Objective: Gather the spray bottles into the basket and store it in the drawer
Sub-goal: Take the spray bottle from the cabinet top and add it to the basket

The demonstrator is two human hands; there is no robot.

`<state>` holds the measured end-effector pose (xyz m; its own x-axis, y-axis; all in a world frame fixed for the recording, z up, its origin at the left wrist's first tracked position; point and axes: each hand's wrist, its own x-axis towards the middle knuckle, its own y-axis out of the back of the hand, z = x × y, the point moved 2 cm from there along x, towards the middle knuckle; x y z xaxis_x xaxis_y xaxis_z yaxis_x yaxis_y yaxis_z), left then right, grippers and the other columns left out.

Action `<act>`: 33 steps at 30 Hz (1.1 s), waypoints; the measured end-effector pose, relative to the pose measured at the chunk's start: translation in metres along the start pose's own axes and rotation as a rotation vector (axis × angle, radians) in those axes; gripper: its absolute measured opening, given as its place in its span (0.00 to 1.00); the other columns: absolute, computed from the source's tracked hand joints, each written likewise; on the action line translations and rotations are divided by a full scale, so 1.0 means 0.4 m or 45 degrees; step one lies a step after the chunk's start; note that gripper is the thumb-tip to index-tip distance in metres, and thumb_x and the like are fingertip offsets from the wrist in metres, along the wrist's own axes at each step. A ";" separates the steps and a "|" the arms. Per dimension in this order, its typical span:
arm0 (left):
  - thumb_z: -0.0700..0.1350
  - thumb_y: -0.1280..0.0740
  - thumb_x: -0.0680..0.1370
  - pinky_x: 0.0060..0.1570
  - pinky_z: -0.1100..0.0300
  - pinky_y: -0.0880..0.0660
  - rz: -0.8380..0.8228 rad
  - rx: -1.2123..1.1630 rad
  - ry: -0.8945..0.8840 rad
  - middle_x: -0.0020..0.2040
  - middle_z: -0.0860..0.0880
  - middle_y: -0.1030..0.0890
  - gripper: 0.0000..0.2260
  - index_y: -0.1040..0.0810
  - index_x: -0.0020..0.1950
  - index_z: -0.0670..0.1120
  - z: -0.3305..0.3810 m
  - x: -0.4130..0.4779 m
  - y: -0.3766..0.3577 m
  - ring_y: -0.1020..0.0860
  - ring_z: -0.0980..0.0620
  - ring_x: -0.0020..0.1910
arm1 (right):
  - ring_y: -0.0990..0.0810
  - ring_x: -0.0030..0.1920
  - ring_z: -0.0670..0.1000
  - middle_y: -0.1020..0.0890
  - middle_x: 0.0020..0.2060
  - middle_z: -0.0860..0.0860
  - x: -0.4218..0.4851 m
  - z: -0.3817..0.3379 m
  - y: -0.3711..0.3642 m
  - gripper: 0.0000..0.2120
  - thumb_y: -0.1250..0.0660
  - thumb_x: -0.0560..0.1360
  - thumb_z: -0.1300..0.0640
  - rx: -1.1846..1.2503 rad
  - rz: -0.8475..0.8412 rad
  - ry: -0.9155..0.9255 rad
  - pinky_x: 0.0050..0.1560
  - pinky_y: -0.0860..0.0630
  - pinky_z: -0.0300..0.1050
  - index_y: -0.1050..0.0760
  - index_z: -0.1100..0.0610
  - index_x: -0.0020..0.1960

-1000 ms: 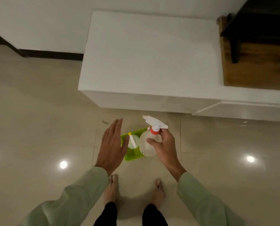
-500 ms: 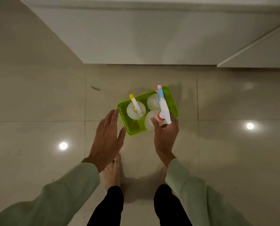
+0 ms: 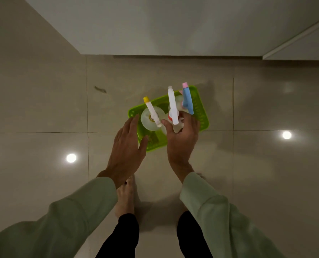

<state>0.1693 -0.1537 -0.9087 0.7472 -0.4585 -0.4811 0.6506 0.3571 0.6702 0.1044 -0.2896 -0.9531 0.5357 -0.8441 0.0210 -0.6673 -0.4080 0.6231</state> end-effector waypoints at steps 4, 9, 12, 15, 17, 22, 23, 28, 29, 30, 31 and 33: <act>0.44 0.35 0.80 0.73 0.51 0.35 0.066 -0.091 -0.018 0.76 0.46 0.33 0.28 0.41 0.78 0.45 0.023 0.025 0.006 0.33 0.46 0.74 | 0.24 0.49 0.56 0.18 0.47 0.53 -0.004 -0.005 -0.004 0.20 0.20 0.67 0.52 0.000 -0.034 -0.008 0.47 0.27 0.44 0.21 0.60 0.52; 0.45 0.36 0.81 0.71 0.49 0.32 0.092 -0.119 -0.026 0.75 0.47 0.33 0.27 0.40 0.78 0.45 0.037 0.041 0.007 0.32 0.47 0.73 | 0.25 0.47 0.57 0.20 0.45 0.53 -0.015 0.025 -0.005 0.20 0.21 0.68 0.50 -0.046 -0.142 -0.108 0.45 0.28 0.47 0.25 0.59 0.50; 0.45 0.36 0.81 0.70 0.50 0.32 0.101 -0.117 -0.034 0.74 0.47 0.32 0.26 0.39 0.77 0.45 0.033 0.038 0.004 0.31 0.47 0.72 | 0.25 0.47 0.58 0.21 0.44 0.54 -0.038 0.055 0.001 0.19 0.19 0.67 0.54 -0.137 -0.223 -0.126 0.44 0.27 0.49 0.26 0.59 0.49; 0.46 0.36 0.81 0.69 0.48 0.30 0.109 -0.112 -0.023 0.73 0.46 0.31 0.26 0.40 0.77 0.45 0.027 0.045 0.005 0.30 0.46 0.71 | 0.25 0.50 0.56 0.22 0.47 0.52 -0.043 0.072 -0.002 0.16 0.22 0.70 0.58 -0.184 -0.315 -0.157 0.47 0.27 0.48 0.24 0.58 0.53; 0.46 0.36 0.80 0.69 0.47 0.30 0.122 -0.110 -0.015 0.73 0.46 0.31 0.27 0.40 0.78 0.45 0.028 0.057 0.009 0.30 0.45 0.71 | 0.25 0.50 0.55 0.22 0.48 0.52 -0.031 0.072 -0.006 0.14 0.24 0.71 0.59 -0.195 -0.343 -0.134 0.48 0.29 0.44 0.23 0.57 0.54; 0.47 0.36 0.80 0.68 0.50 0.30 0.128 -0.123 0.005 0.74 0.45 0.31 0.27 0.39 0.77 0.45 0.023 0.062 -0.004 0.29 0.45 0.71 | 0.23 0.50 0.58 0.21 0.50 0.54 -0.019 0.077 0.001 0.17 0.23 0.69 0.61 -0.229 -0.433 -0.135 0.48 0.25 0.52 0.23 0.59 0.56; 0.47 0.35 0.80 0.67 0.52 0.31 0.132 -0.127 0.018 0.74 0.45 0.32 0.27 0.40 0.78 0.45 0.023 0.060 -0.007 0.29 0.44 0.71 | 0.23 0.52 0.59 0.21 0.51 0.55 -0.019 0.081 0.006 0.20 0.23 0.69 0.62 -0.226 -0.479 -0.153 0.50 0.25 0.53 0.24 0.60 0.58; 0.54 0.34 0.79 0.55 0.58 0.32 0.237 -0.194 0.160 0.68 0.45 0.26 0.26 0.36 0.75 0.48 0.046 0.055 -0.001 0.25 0.44 0.64 | 0.24 0.61 0.59 0.23 0.60 0.54 0.003 0.079 0.070 0.29 0.31 0.67 0.72 -0.133 -0.571 -0.158 0.57 0.23 0.53 0.29 0.59 0.67; 0.55 0.34 0.79 0.54 0.56 0.29 0.262 -0.207 0.211 0.65 0.44 0.24 0.26 0.34 0.74 0.47 0.055 0.060 0.004 0.24 0.43 0.61 | 0.23 0.61 0.58 0.23 0.60 0.53 0.017 0.073 0.090 0.29 0.34 0.67 0.72 -0.105 -0.519 -0.156 0.56 0.24 0.50 0.29 0.57 0.67; 0.55 0.34 0.78 0.53 0.53 0.27 0.283 -0.206 0.254 0.63 0.44 0.22 0.25 0.32 0.72 0.46 0.065 0.067 0.008 0.23 0.42 0.59 | 0.23 0.60 0.57 0.22 0.60 0.52 0.036 0.065 0.108 0.29 0.36 0.67 0.73 -0.079 -0.461 -0.151 0.55 0.23 0.49 0.29 0.57 0.67; 0.56 0.34 0.78 0.53 0.51 0.25 0.300 -0.192 0.284 0.59 0.43 0.20 0.24 0.30 0.70 0.45 0.075 0.076 0.011 0.22 0.41 0.57 | 0.22 0.58 0.56 0.22 0.59 0.52 0.056 0.059 0.123 0.29 0.38 0.67 0.73 -0.061 -0.417 -0.148 0.55 0.22 0.51 0.28 0.56 0.66; 0.55 0.34 0.78 0.51 0.50 0.25 0.310 -0.145 0.329 0.53 0.42 0.17 0.21 0.26 0.66 0.43 0.092 0.095 0.013 0.21 0.39 0.53 | 0.22 0.55 0.55 0.23 0.58 0.52 0.102 0.043 0.139 0.27 0.40 0.68 0.70 -0.041 -0.396 -0.124 0.52 0.21 0.57 0.28 0.56 0.66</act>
<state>0.1963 -0.1993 -0.9025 0.8821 -0.1338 -0.4517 0.4496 0.5254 0.7224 0.0804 -0.3526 -0.9310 0.6584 -0.7107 -0.2478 -0.4622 -0.6416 0.6121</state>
